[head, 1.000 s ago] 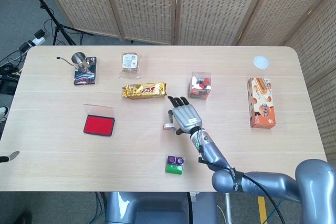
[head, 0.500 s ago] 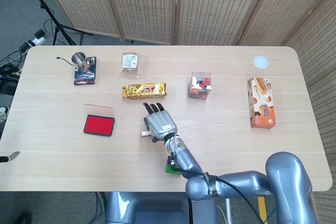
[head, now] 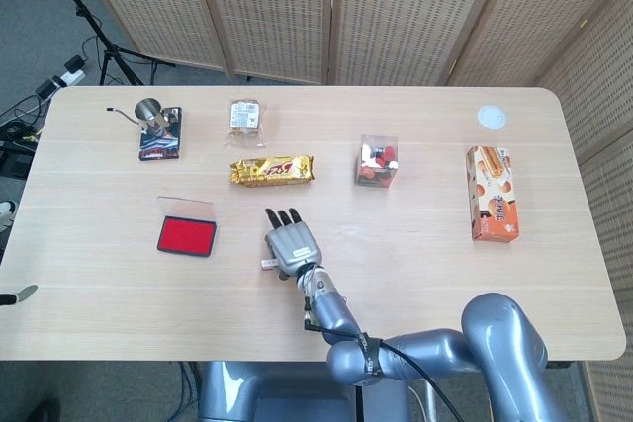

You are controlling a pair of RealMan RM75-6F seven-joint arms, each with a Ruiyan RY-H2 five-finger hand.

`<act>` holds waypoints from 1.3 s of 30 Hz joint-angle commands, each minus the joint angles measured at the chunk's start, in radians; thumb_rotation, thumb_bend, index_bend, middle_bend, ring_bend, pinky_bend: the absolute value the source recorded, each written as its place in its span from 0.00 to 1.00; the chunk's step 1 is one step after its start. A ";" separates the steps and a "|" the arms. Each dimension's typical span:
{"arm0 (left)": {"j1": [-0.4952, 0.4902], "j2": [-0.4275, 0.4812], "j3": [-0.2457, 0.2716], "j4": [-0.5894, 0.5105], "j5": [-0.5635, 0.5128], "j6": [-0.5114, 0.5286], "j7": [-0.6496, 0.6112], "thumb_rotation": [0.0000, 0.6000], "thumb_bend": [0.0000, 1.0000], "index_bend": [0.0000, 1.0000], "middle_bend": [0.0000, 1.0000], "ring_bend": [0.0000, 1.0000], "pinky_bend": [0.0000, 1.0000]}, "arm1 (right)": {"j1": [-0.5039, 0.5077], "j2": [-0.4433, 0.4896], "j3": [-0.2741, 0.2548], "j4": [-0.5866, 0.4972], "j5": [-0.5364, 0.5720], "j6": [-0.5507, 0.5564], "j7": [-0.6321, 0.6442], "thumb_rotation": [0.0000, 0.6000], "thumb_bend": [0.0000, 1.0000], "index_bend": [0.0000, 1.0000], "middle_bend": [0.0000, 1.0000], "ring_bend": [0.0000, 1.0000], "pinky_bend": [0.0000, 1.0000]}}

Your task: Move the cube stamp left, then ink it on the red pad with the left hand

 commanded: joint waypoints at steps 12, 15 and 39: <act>-0.006 -0.002 0.004 0.001 -0.002 -0.011 0.006 1.00 0.03 0.00 0.00 0.00 0.00 | -0.017 -0.021 -0.003 0.039 0.000 -0.021 0.000 1.00 0.44 0.55 0.00 0.00 0.00; -0.005 -0.001 0.003 0.001 -0.003 -0.007 0.006 1.00 0.03 0.00 0.00 0.00 0.00 | -0.019 -0.017 -0.001 0.035 0.000 -0.025 -0.002 1.00 0.43 0.55 0.00 0.00 0.00; -0.005 0.005 0.009 0.001 0.008 -0.006 -0.003 1.00 0.03 0.00 0.00 0.00 0.00 | -0.025 0.020 -0.009 0.004 0.025 -0.059 -0.018 1.00 0.34 0.46 0.00 0.00 0.00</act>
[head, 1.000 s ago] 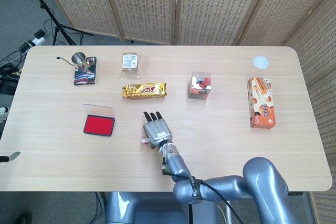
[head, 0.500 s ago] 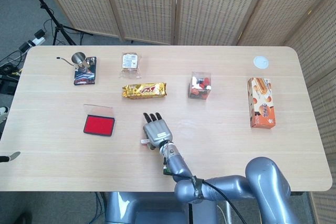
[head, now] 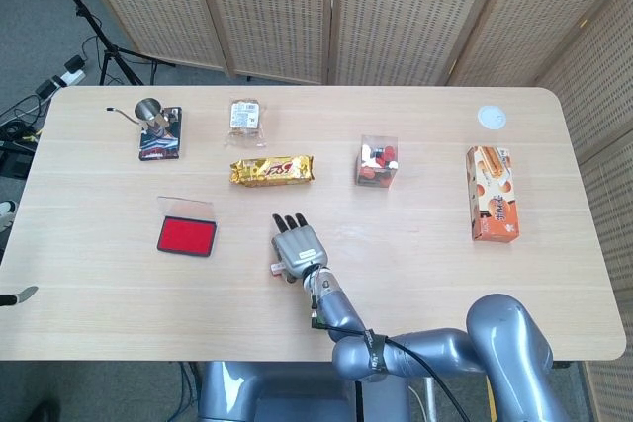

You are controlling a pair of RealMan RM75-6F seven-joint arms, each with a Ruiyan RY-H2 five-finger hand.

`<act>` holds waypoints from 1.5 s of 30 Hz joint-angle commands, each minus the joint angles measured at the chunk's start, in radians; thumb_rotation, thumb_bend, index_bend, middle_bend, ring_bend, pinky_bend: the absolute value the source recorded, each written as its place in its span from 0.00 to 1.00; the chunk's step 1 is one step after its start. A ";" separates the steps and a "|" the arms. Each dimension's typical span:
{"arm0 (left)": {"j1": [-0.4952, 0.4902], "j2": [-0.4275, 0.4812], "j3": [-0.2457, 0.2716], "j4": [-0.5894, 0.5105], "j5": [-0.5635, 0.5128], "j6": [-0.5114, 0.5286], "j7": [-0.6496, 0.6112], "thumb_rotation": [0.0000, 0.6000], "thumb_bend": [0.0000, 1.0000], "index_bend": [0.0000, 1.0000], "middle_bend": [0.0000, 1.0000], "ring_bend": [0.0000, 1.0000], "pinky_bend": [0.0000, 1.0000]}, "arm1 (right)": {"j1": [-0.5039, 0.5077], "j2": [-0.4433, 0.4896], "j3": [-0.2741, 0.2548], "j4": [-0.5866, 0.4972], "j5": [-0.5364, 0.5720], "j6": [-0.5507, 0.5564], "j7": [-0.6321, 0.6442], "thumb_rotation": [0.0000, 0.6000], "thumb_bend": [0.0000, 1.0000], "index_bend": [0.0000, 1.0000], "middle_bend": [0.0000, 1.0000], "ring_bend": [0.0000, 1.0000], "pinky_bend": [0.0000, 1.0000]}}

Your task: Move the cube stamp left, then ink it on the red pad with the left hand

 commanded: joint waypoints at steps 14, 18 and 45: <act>0.001 0.002 0.003 -0.002 0.006 0.004 -0.001 1.00 0.03 0.00 0.00 0.00 0.00 | 0.005 0.078 -0.031 -0.117 0.040 0.016 -0.053 1.00 0.34 0.23 0.00 0.00 0.00; 0.003 0.003 0.004 -0.003 0.011 0.007 -0.003 1.00 0.03 0.00 0.00 0.00 0.00 | -0.006 0.147 -0.047 -0.186 0.009 0.029 -0.059 1.00 0.34 0.14 0.00 0.00 0.00; 0.013 -0.010 0.019 0.003 0.099 0.060 -0.026 1.00 0.03 0.00 0.00 0.00 0.00 | -0.485 0.699 -0.361 -0.015 -0.842 0.387 0.422 1.00 0.00 0.00 0.00 0.00 0.00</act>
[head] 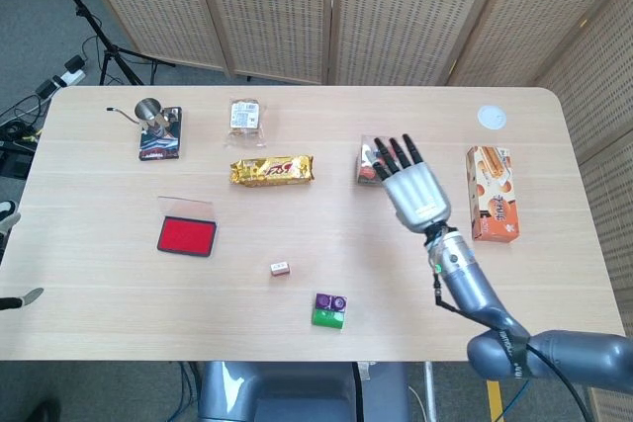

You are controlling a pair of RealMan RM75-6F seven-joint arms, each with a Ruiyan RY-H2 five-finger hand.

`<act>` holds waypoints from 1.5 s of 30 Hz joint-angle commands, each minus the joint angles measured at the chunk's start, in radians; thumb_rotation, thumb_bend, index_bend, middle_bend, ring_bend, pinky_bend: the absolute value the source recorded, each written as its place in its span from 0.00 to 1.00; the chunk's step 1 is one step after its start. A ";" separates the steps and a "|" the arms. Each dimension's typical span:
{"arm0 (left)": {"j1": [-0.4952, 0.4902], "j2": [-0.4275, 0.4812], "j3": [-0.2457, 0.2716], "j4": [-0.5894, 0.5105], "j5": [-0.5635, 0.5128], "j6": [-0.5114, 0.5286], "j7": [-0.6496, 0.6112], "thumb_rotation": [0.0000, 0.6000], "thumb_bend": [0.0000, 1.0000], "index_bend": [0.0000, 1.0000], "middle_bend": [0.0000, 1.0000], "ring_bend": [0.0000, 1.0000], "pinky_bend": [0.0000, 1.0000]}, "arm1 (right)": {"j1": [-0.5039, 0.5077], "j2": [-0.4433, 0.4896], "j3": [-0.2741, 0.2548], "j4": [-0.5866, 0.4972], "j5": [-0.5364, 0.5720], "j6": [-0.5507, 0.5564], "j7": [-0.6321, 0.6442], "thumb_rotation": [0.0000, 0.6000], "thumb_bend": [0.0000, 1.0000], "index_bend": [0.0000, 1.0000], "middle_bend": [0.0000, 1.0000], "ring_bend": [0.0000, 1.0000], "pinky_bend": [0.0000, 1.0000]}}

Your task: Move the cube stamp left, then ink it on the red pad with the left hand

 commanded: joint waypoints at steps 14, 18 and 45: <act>-0.020 0.035 0.023 -0.042 0.238 0.113 0.069 1.00 0.02 0.00 0.00 0.00 0.00 | -0.631 0.033 -0.105 0.336 -0.402 0.516 0.957 1.00 0.00 0.00 0.00 0.00 0.00; -0.029 0.074 0.031 -0.119 0.296 0.125 0.124 1.00 0.01 0.00 0.00 0.00 0.00 | -0.680 0.024 -0.087 0.353 -0.423 0.547 1.012 1.00 0.00 0.00 0.00 0.00 0.00; -0.497 -0.370 -0.157 -0.398 -0.335 -0.231 0.800 1.00 0.06 0.20 0.98 1.00 1.00 | -0.746 0.122 0.004 0.330 -0.542 0.451 1.159 1.00 0.00 0.00 0.00 0.00 0.00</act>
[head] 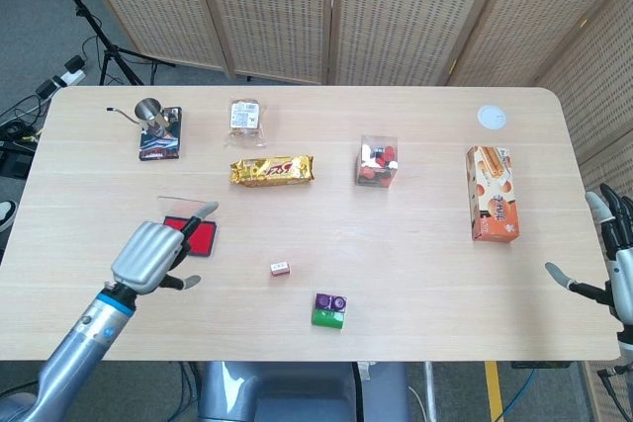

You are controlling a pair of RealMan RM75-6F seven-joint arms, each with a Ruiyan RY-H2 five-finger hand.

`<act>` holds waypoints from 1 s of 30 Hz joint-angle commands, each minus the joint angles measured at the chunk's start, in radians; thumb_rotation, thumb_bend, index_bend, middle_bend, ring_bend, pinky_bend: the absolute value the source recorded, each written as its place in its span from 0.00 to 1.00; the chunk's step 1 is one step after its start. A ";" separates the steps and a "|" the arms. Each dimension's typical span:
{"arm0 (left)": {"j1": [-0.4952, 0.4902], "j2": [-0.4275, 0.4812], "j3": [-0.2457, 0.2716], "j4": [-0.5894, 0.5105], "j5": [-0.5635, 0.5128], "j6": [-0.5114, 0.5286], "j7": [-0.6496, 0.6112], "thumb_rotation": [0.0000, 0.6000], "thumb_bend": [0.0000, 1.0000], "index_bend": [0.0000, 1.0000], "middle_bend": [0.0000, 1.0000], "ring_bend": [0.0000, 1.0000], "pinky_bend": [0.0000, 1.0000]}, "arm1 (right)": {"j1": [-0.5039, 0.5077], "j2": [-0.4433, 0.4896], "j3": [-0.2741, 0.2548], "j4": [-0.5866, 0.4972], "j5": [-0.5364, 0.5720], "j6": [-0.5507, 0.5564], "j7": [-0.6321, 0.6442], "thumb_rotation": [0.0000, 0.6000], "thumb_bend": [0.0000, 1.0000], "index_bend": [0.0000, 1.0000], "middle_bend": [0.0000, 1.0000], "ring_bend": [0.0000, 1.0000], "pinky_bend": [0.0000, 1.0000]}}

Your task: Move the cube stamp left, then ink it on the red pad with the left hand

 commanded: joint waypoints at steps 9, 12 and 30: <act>-0.248 -0.296 -0.085 0.036 -0.459 0.025 0.277 1.00 0.23 0.35 0.99 1.00 1.00 | -0.007 -0.001 0.016 -0.011 -0.020 -0.032 -0.024 1.00 0.00 0.00 0.00 0.00 0.00; -0.305 -0.365 -0.106 0.074 -0.569 0.052 0.311 1.00 0.23 0.35 0.99 1.00 1.00 | -0.007 -0.002 0.019 -0.017 -0.026 -0.044 -0.036 1.00 0.00 0.00 0.00 0.00 0.00; -0.363 -0.508 -0.098 0.235 -0.706 0.112 0.256 1.00 0.22 0.39 0.99 1.00 1.00 | -0.016 0.004 0.036 -0.035 -0.043 -0.087 -0.049 1.00 0.00 0.00 0.00 0.00 0.00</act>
